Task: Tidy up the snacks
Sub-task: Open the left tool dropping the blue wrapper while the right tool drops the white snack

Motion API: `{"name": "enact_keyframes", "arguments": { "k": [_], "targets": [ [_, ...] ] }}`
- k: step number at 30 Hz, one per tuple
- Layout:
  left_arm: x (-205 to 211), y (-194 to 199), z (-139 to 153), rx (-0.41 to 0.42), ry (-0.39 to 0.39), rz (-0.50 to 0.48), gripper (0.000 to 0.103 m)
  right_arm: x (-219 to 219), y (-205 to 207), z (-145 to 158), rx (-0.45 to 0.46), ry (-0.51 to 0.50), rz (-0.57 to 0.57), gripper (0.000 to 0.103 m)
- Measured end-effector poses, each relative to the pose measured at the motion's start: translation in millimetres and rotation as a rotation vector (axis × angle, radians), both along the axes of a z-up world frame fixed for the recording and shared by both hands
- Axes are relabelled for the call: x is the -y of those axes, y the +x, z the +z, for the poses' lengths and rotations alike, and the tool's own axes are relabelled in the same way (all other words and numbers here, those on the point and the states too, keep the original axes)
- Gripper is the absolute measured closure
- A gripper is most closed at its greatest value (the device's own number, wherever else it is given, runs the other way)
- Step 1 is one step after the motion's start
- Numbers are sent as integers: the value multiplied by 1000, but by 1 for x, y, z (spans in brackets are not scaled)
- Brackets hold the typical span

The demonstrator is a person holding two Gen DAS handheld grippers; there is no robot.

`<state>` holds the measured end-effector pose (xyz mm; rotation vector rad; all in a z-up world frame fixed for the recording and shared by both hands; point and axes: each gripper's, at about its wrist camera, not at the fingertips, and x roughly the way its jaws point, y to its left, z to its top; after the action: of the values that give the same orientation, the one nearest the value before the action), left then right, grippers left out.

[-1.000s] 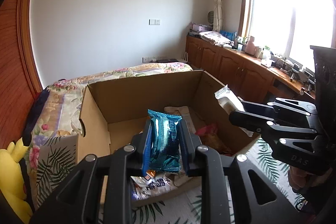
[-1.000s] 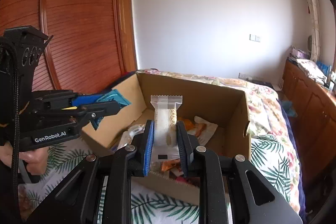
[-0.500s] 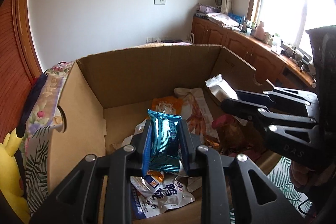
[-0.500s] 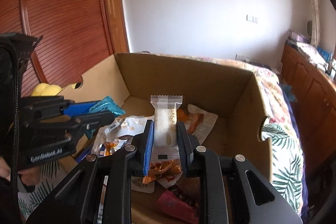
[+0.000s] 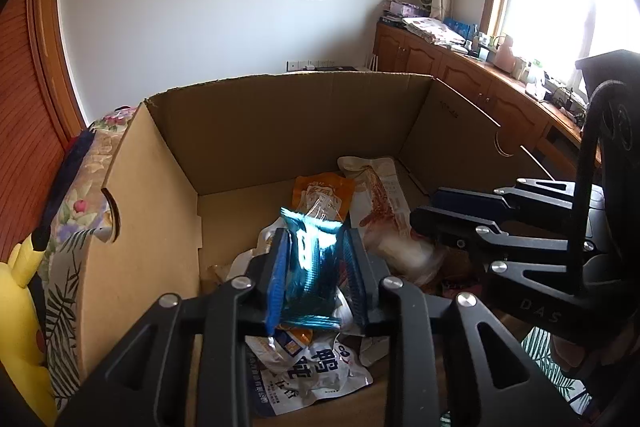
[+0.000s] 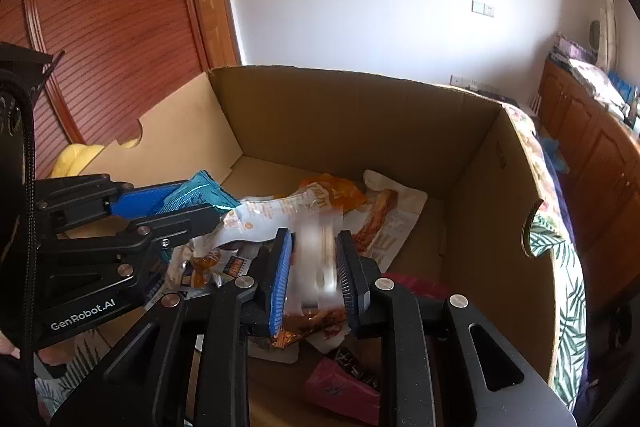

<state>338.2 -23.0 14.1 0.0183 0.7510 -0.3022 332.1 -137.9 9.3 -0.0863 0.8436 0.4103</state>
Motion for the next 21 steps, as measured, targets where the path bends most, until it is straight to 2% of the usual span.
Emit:
{"name": "enact_keyframes", "arguments": {
  "k": [8, 18, 21],
  "targets": [
    [-4, 0, -2, -2, -1, 6, 75, 5, -5, 3, 12, 26, -9, 80],
    [-3, -27, 21, 45, 17, 2, 74, 4, -36, 27, 91, 38, -21, 80],
    [-3, -39, 29, 60, 27, 3, 64, 8, -46, 32, 107, 49, -31, 79]
  ]
}}
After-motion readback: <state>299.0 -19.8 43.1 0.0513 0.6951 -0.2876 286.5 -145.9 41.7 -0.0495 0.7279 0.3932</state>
